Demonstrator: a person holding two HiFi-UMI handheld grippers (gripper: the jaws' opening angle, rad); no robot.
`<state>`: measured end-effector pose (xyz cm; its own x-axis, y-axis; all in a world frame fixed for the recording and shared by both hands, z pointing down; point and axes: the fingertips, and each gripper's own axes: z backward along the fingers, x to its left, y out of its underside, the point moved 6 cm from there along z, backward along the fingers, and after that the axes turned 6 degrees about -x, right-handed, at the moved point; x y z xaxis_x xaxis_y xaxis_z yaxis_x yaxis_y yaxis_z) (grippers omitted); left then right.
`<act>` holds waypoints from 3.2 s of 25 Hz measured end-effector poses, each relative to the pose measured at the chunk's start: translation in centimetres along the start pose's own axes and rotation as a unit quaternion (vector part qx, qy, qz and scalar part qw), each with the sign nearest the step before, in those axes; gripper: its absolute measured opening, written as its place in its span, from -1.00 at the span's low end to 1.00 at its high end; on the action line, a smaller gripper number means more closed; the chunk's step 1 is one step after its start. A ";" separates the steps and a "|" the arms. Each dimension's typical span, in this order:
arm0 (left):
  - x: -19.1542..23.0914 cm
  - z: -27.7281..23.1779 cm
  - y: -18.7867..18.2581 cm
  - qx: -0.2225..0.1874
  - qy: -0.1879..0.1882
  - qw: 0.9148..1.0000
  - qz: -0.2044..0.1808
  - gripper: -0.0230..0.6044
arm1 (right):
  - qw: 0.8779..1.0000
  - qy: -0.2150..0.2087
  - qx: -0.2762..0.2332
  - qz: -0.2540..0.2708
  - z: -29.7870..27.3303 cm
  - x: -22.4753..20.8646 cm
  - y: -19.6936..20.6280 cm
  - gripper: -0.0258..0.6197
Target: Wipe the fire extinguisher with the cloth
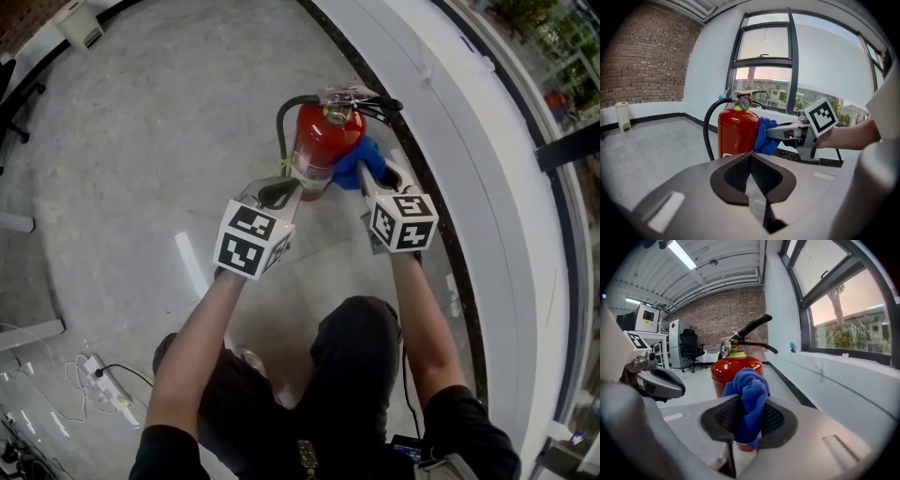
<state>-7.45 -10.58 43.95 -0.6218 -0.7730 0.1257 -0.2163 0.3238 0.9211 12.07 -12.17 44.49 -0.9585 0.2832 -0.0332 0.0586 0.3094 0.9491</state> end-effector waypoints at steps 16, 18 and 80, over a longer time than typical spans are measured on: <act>3.5 2.7 1.2 -0.026 -0.040 0.998 0.042 -0.91 | 0.997 -0.071 0.016 -0.012 -3.4 10.7 -0.9 -0.67; 4.0 2.9 1.2 -0.027 -0.038 0.998 0.034 -0.91 | 0.997 -0.071 0.015 -0.024 -3.9 11.1 -1.4 -0.67; -4.5 -11.9 1.4 0.070 0.001 0.998 0.000 -0.88 | 0.983 -0.166 -0.021 -0.077 -1.1 -3.5 3.4 -0.57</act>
<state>3.98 -13.15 49.10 -0.6209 -0.7736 0.1266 -0.3195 0.3973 0.8603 15.35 -13.08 48.19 -0.8110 0.5183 -0.2714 -0.0991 0.3355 0.9368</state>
